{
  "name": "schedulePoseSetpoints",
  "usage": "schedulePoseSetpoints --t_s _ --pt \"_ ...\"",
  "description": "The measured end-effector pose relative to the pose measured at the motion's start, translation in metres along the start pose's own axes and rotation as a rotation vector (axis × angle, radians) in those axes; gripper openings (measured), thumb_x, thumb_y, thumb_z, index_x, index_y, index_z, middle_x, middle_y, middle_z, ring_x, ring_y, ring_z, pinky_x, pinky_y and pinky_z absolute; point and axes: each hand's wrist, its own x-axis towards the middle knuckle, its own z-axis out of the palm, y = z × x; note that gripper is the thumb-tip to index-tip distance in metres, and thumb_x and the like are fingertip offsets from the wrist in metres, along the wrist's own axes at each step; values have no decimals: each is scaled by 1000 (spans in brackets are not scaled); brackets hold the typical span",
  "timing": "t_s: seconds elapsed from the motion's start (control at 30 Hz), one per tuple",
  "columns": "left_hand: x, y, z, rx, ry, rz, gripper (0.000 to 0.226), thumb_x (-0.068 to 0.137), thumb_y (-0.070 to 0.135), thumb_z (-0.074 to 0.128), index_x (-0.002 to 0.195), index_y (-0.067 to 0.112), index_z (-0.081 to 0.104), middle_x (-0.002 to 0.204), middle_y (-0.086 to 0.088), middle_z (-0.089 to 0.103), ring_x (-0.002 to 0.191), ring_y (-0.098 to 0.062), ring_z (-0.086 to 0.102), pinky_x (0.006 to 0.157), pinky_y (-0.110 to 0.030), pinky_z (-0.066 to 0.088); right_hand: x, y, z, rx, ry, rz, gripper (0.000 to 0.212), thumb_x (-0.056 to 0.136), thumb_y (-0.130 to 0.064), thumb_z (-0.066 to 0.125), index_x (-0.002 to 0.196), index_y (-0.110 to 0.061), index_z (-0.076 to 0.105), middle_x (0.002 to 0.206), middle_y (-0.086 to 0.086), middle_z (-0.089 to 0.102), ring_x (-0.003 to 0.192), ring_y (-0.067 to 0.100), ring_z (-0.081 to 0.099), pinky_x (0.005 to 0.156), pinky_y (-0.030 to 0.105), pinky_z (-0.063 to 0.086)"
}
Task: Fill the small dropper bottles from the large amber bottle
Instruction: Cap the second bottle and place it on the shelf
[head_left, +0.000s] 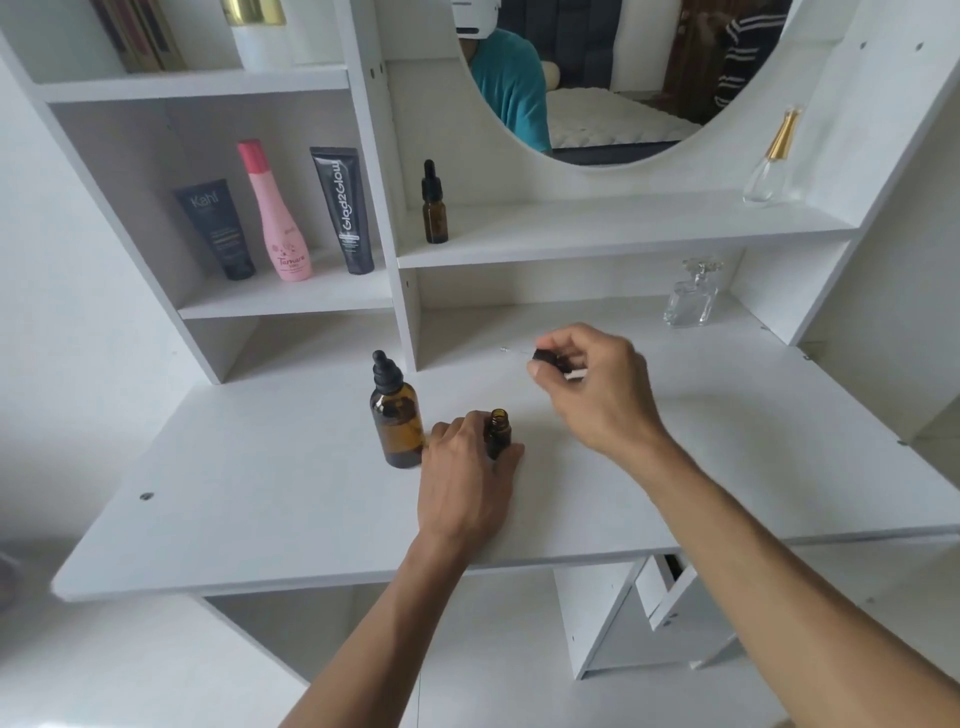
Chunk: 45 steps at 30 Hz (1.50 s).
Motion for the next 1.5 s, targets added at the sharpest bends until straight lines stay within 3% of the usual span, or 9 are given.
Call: schedulePoseSetpoints --t_s 0.17,0.33,0.5,0.7,0.97,1.13,1.27,1.37,1.5 --pt "0 2 0 -8 -11 -4 22 89 35 69 97 16 62 95 -1 67 96 -22 48 77 -37 43 15 -32 -25 80 -84 -89 11 83 -18 78 91 -23 73 85 -8 75 80 12 71 81 33 59" --pt "0 2 0 -6 -8 5 23 88 37 69 97 16 63 96 -2 68 96 -24 50 79 -39 44 16 -46 -39 -128 -251 -148 8 86 -23 78 89 -17 74 78 -3 72 59 2 62 47 7 40" --pt "0 1 0 -17 -7 7 24 88 37 70 98 15 64 99 -3 68 97 -25 51 82 -41 45 16 -43 -36 -326 -392 -209 10 86 -27 78 93 -19 76 82 -5 73 79 8 66 76 26 55" --pt "0 1 0 -11 -11 12 25 89 36 69 99 15 64 100 -4 68 98 -27 51 82 -42 44 16 -44 -27 -408 -511 -214 15 88 -24 76 101 -16 75 89 -3 74 85 12 67 85 33 56" --pt "0 0 0 -20 -8 36 22 88 33 70 98 15 64 98 -4 68 96 -27 51 81 -42 44 13 -44 -12 -396 -606 -184 27 85 -12 78 110 -21 73 88 -11 66 79 7 63 82 24 52" --pt "0 0 0 -33 -5 44 21 89 32 70 100 15 65 99 -3 69 95 -26 51 80 -40 44 13 -35 -7 -371 -645 -136 28 85 -10 77 108 -26 72 93 -5 71 71 -1 61 74 19 50" --pt "0 0 0 -29 -1 49 19 89 31 70 96 15 63 95 -4 68 93 -27 51 77 -39 42 13 -29 -5 -346 -661 -123 27 83 -14 79 105 -27 72 93 -8 71 83 5 66 80 22 54" --pt "0 0 -1 -32 -8 49 19 88 31 70 96 15 63 96 -5 68 92 -27 51 76 -38 41 14 -27 -4 -314 -681 -129 31 83 -9 79 107 -27 73 95 -15 71 92 -1 65 78 14 50" --pt "0 0 -1 -39 -1 56 19 88 30 71 97 14 65 96 -4 69 92 -27 52 76 -38 42 16 -24 -5 -298 -677 -138 29 84 -9 77 106 -28 73 98 -13 72 92 3 67 77 14 49"
